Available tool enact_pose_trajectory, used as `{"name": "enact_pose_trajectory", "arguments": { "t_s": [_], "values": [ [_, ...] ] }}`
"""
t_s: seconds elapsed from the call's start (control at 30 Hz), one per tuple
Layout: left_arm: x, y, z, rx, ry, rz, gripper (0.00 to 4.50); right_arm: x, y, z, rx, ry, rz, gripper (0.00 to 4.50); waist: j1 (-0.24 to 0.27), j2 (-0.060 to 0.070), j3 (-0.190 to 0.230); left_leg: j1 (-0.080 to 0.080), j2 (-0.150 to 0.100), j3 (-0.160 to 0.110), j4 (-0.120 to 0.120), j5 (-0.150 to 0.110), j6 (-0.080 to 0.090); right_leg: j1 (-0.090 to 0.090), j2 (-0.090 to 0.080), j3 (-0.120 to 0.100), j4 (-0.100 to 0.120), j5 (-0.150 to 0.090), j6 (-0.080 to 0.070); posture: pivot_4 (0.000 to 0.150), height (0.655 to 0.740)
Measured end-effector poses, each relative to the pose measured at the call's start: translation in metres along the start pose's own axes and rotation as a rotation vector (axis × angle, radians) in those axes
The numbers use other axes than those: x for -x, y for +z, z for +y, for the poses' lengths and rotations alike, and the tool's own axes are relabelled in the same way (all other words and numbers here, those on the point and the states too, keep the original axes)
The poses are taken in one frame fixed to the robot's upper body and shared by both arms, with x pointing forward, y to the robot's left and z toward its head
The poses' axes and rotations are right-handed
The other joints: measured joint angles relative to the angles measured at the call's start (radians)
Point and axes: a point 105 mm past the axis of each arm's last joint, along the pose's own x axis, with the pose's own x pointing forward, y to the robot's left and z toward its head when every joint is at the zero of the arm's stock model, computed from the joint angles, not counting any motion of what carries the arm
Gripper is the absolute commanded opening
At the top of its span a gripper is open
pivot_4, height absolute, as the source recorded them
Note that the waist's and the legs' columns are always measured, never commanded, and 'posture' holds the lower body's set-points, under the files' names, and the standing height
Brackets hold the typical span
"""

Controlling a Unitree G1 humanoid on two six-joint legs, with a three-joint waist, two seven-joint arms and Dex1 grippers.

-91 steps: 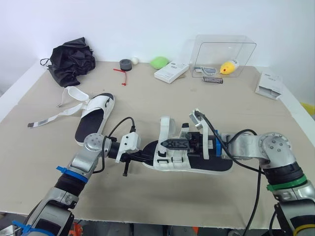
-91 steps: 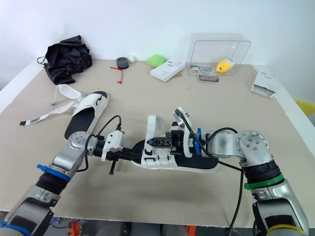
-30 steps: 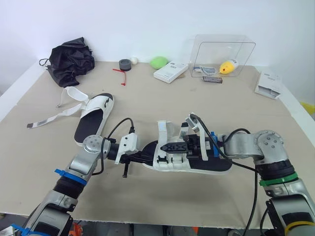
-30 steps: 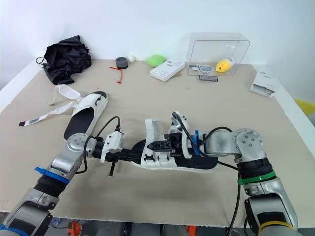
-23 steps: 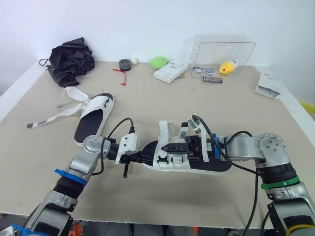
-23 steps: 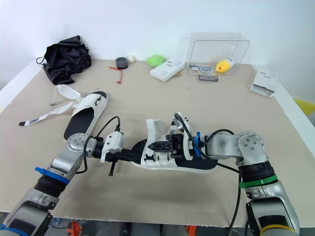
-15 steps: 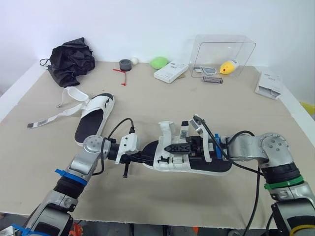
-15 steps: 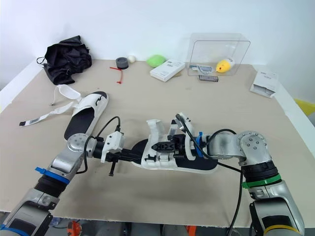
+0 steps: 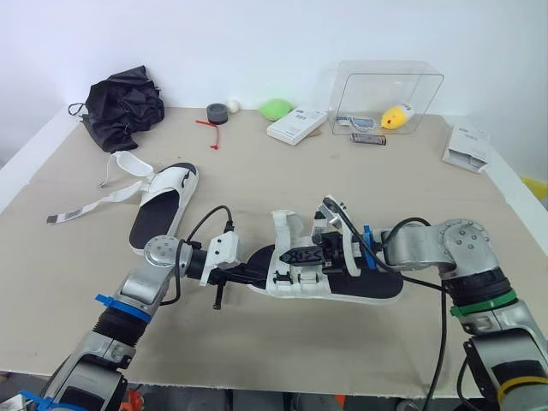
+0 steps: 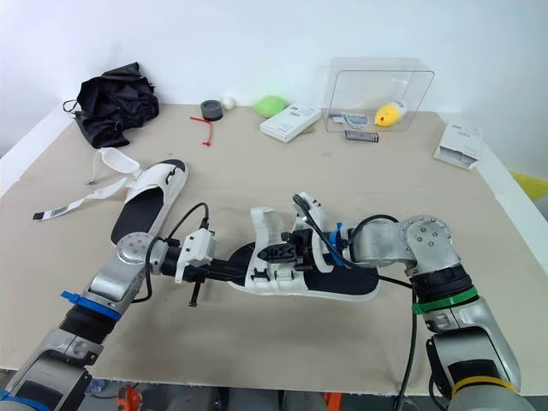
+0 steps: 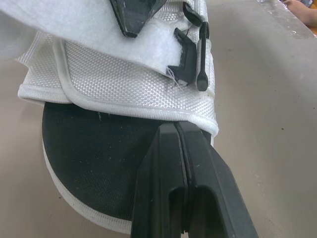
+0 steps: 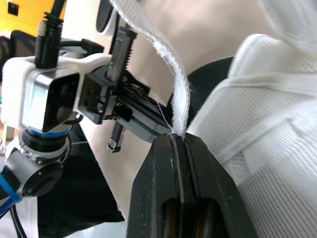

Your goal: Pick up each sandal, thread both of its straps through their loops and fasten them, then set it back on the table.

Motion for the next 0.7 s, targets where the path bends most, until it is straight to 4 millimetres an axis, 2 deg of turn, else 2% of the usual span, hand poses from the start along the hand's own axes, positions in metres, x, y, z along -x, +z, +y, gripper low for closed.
{"name": "enact_pose_trajectory", "arguments": {
  "t_s": [0.23, 0.5, 0.7],
  "values": [
    [0.000, 0.000, 0.000, 0.000, 0.000, 0.000, 0.00, 0.002, -0.002, 0.003, 0.008, 0.025, 0.014, 0.05, 0.000, 0.000, 0.000, 0.000, 0.000, 0.000, 0.000, 0.000, 0.000, 0.000, 0.000, 0.000, 0.000, 0.000, 0.000, 0.150, 0.7400],
    [0.000, 0.000, 0.000, 0.002, 0.003, -0.004, 0.00, 0.006, 0.021, 0.002, -0.031, 0.033, -0.032, 0.05, 0.000, 0.000, 0.000, 0.000, 0.000, 0.000, 0.000, 0.000, 0.000, 0.000, 0.000, 0.000, 0.000, 0.000, 0.000, 0.150, 0.7400],
    [0.000, 0.000, -0.001, 0.002, 0.005, -0.005, 0.00, 0.008, 0.019, 0.000, -0.044, 0.041, -0.006, 0.05, 0.000, 0.000, 0.000, 0.000, 0.000, 0.000, 0.000, 0.000, 0.000, 0.000, 0.000, 0.000, 0.000, 0.000, 0.000, 0.150, 0.7400]
  ]
}}
